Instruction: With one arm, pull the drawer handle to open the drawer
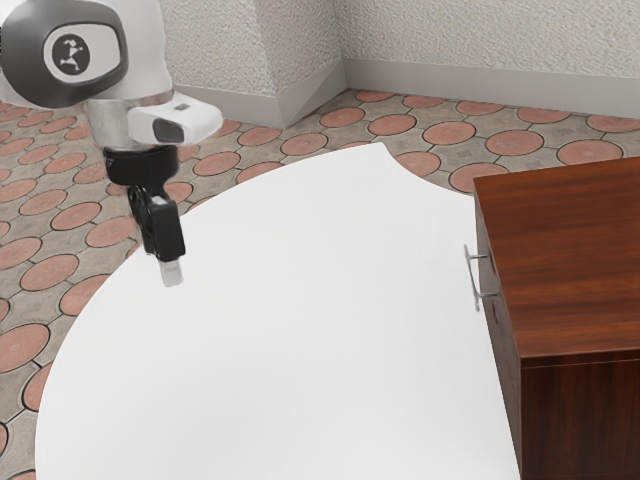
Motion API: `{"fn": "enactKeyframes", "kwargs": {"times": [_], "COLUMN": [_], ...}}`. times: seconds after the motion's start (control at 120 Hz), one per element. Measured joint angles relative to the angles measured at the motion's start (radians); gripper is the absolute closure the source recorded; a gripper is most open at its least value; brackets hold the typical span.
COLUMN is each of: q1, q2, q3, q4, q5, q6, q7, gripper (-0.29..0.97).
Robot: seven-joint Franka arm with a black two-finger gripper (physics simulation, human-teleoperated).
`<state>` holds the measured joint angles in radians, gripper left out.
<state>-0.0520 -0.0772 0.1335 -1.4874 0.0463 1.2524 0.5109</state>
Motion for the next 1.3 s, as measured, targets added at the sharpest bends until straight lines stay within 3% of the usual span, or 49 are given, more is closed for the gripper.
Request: {"fn": "enactKeyframes", "kwargs": {"times": [0.133,0.317,0.567,0.725,0.842,1.058,1.3], "q1": [-0.002,-0.003,-0.003,-0.011,-0.009,-0.005,-0.016], "q2": [0.0,-0.002,0.034,0.091,0.126,0.174,0.228], "q3": [-0.001,-0.032,-0.073,-0.078,-0.091,-0.136,-0.16], "q4": [-0.001,-0.016,-0.028,-0.018,-0.017,-0.011,-0.004], "q5": [0.001,0.003,-0.033,-0.175,-0.262,-0.342,-0.427], "q6": [0.107,0.143,0.34,0.443,0.514,0.614,0.657], "q7": [0.103,0.269,0.777,1.118,1.347,1.67,1.915], "gripper": [0.0,0.0,0.0,0.01,0.1,0.22,0.29]}}
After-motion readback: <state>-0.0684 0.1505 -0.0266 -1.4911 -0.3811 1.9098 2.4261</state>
